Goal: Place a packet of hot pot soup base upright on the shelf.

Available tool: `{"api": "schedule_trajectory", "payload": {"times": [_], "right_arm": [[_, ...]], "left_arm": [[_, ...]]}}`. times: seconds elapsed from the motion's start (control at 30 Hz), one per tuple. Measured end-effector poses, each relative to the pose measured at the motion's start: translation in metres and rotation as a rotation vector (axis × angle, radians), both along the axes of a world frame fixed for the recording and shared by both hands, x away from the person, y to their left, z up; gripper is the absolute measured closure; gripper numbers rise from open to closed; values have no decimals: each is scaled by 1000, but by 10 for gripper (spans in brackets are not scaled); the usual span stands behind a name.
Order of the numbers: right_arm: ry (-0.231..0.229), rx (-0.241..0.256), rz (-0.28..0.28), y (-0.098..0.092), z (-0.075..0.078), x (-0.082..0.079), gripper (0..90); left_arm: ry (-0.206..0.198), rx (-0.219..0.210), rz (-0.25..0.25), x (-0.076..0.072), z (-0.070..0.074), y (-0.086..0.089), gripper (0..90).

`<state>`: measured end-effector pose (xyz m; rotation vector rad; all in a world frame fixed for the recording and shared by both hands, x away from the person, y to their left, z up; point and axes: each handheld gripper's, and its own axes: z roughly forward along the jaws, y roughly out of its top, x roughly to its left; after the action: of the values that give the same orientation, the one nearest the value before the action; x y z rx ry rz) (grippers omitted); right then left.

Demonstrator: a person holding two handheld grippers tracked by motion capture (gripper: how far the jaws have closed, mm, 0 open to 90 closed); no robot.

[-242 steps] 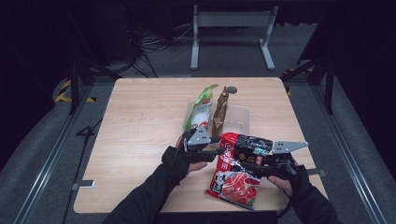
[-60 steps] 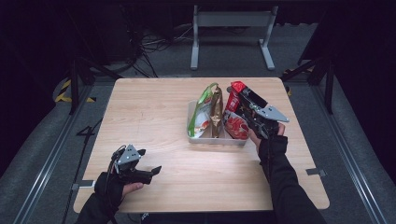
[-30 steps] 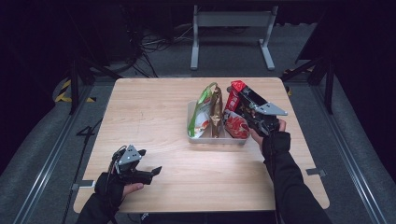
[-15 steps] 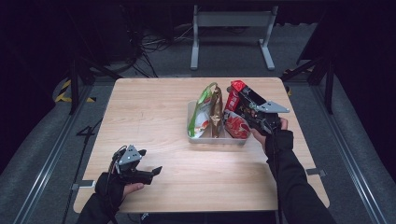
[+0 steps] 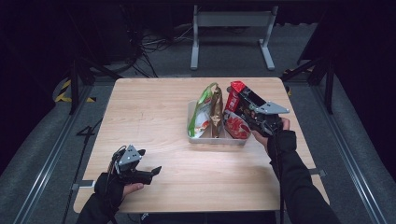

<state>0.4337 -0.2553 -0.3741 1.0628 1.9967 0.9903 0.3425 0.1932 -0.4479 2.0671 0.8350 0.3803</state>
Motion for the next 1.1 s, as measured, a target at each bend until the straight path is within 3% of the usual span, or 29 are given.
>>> {"api": "schedule_trajectory", "payload": {"times": [0.6,1.1], "right_arm": [[-9,19,30,-11,19,-15,597],[1,-25,74,-22,30,-32,555]], "left_arm": [[-2,0,-6,0,1,0,113],[-10,5,-1,-1,2,0,113]]}}
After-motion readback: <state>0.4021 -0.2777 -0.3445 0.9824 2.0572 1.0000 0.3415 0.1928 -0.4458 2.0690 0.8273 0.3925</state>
